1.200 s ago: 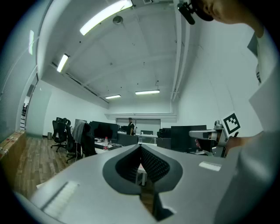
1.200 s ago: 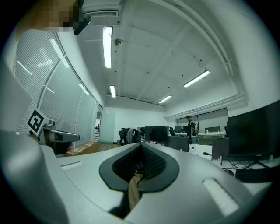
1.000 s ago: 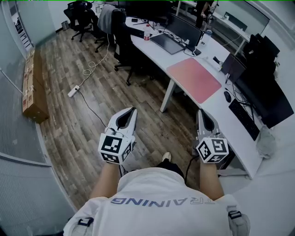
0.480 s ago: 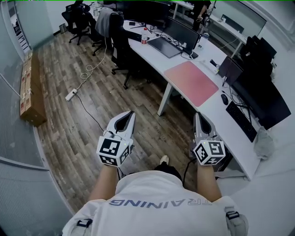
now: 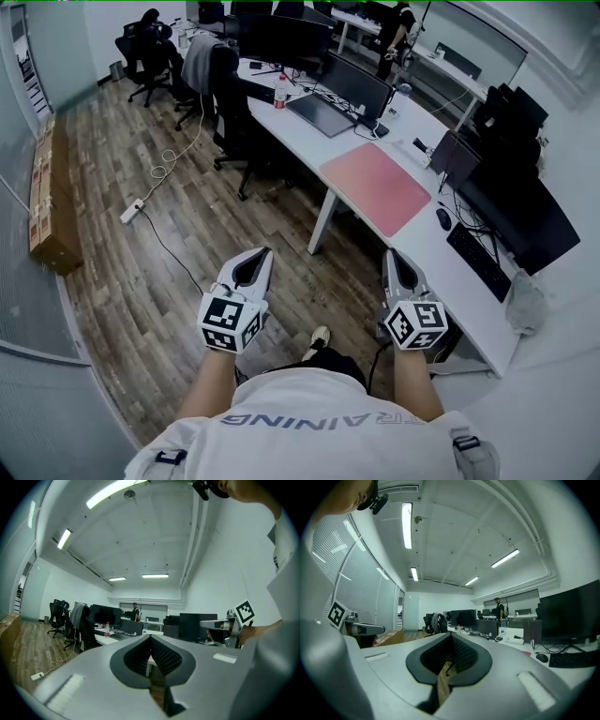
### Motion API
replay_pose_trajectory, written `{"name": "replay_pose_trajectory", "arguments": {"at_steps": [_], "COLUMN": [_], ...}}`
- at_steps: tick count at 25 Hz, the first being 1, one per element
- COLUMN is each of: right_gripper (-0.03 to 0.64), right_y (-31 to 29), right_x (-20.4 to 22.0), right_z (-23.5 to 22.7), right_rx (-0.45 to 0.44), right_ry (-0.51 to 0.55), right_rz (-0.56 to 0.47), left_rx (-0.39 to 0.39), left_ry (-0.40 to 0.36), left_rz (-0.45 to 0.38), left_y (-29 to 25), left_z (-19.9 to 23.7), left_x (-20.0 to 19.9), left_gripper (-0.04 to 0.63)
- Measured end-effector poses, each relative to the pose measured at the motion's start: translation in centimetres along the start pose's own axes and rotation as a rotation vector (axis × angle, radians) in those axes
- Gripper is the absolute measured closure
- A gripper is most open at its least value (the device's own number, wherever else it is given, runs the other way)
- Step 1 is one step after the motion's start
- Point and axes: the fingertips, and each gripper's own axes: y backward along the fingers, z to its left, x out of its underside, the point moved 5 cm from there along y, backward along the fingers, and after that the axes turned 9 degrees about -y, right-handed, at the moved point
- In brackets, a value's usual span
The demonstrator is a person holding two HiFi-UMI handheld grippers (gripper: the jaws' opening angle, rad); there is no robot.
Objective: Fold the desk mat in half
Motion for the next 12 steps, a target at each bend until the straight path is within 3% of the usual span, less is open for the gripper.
{"name": "replay_pose_trajectory", "arguments": {"at_steps": [12], "right_gripper": [0.604], "right_y": [-8.8], "right_x": [-0.1], "right_z": [-6.5], "right_rx": [-0.01], "right_ry": [-0.05], "right_rz": [0.025], "left_rx": [0.046], "left_ry": [-0.032], "left_rz": [0.055], "left_y": [-10.9], "left_z": [1.9], "left_x": [-0.9], "left_gripper": [0.594]}}
